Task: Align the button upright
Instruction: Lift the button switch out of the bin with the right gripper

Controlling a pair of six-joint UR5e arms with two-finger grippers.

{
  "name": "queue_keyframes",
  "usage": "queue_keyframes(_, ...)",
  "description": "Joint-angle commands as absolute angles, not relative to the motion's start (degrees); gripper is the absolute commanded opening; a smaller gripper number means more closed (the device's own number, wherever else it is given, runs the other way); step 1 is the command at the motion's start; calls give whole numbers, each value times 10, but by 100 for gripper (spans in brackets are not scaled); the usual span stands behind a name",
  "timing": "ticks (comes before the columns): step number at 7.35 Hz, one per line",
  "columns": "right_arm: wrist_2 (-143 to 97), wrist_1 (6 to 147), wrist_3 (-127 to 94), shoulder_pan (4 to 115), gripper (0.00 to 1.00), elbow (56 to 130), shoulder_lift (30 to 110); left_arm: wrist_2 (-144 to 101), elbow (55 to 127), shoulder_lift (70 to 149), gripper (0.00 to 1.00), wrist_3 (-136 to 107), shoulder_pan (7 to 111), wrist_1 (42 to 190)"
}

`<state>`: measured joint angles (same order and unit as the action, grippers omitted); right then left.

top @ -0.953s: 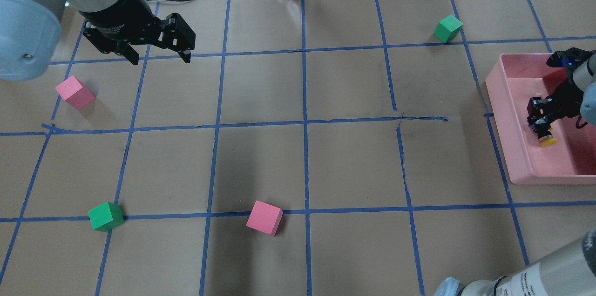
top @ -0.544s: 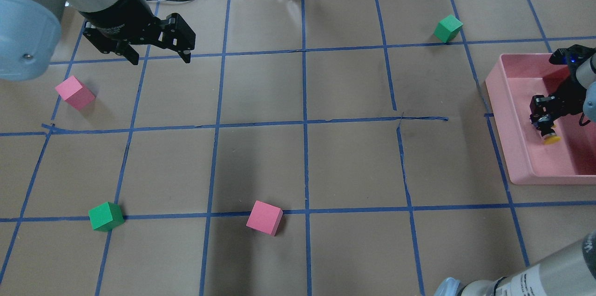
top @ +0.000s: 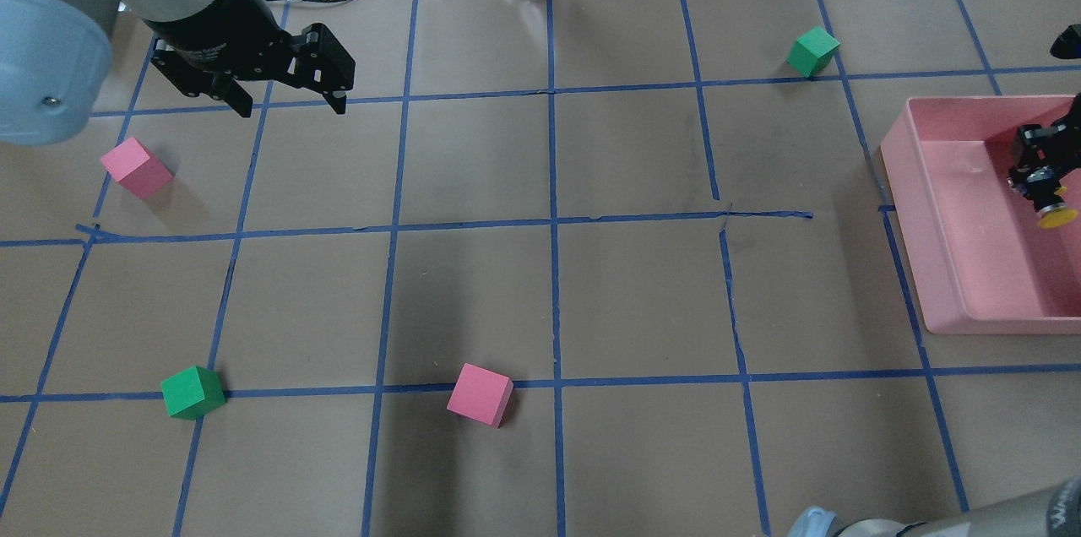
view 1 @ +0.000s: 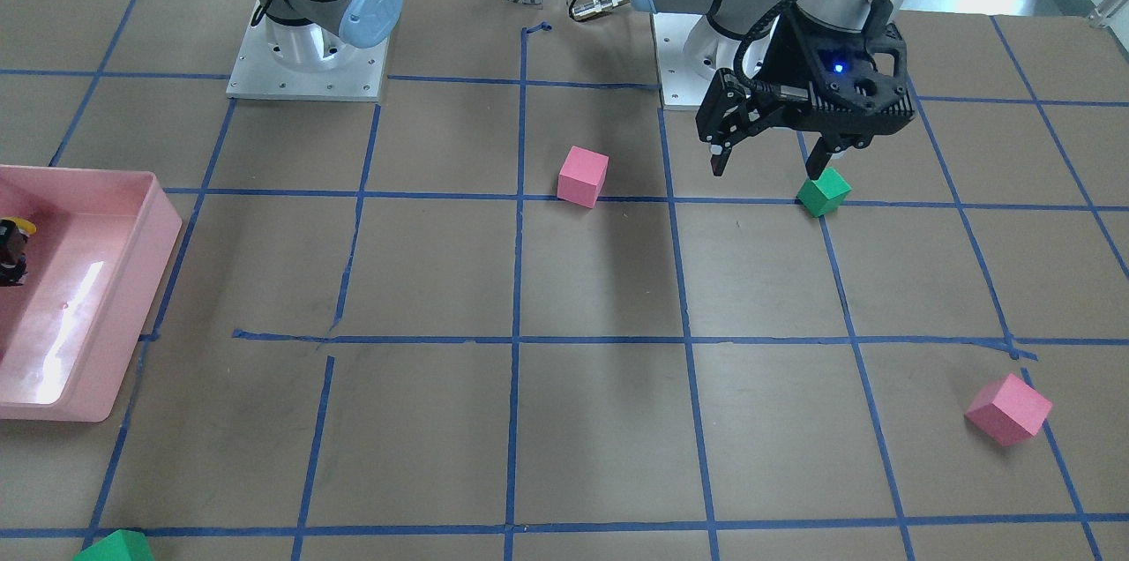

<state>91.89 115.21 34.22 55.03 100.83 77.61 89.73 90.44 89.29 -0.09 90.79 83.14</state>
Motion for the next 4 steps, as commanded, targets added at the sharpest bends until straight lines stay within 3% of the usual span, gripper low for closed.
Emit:
queue_keyframes(1,918,1050,335,610,2,931,790,897,904,893,100,-1,908,831)
queue_keyframes(4,914,1043,173,777,2,911,789,896,904,893,100,-1,908,831)
